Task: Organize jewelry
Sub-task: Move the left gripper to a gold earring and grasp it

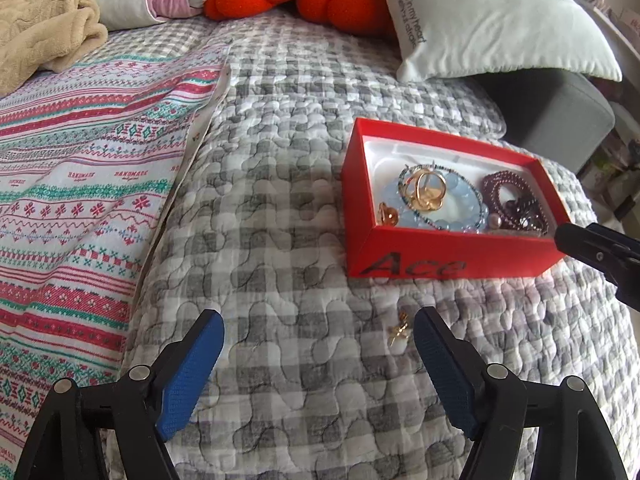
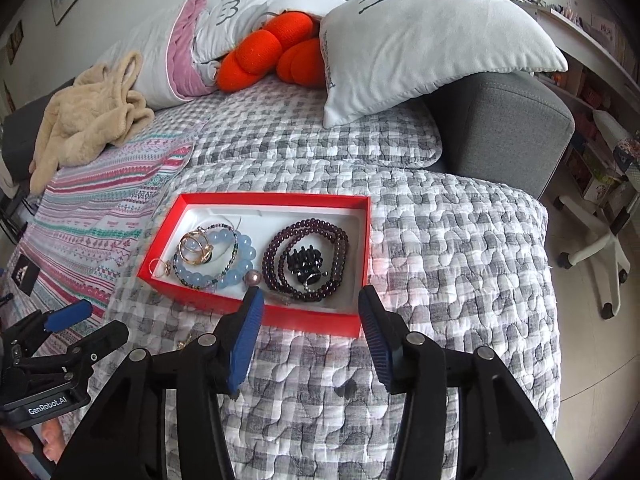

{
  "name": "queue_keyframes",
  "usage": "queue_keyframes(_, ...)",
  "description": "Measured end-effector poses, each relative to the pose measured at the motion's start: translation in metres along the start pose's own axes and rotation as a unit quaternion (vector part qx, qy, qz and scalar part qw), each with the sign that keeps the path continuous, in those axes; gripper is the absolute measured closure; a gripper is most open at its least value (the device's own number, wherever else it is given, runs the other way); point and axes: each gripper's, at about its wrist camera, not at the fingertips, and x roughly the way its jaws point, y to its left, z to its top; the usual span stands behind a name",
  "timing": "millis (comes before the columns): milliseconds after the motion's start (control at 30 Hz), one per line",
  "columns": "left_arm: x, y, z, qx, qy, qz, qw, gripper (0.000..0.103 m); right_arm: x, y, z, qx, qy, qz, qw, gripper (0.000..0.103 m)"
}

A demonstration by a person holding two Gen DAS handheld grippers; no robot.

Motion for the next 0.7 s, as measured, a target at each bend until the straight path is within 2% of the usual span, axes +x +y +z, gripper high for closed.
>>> queue_keyframes(133,0.003,0.0,-0.006,-0.001,0.015,0.002,0.9999,0.021,-0.003,-0.001,-0.009,0.003,0.012,-0.007,1.0,0.047)
queue_keyframes(367,0.001,-0.003,-0.013,0.003,0.017,-0.005,0.9998,0.021,-0.006,-0.003,-0.019,0.005,0.027,-0.014,1.0,0.047)
queue_keyframes(700,0.007,-0.017,-0.025,0.041,0.028,-0.01,0.9987,0.021,-0.002,-0.007,-0.034,0.004,0.051,-0.022,0.998,0.046)
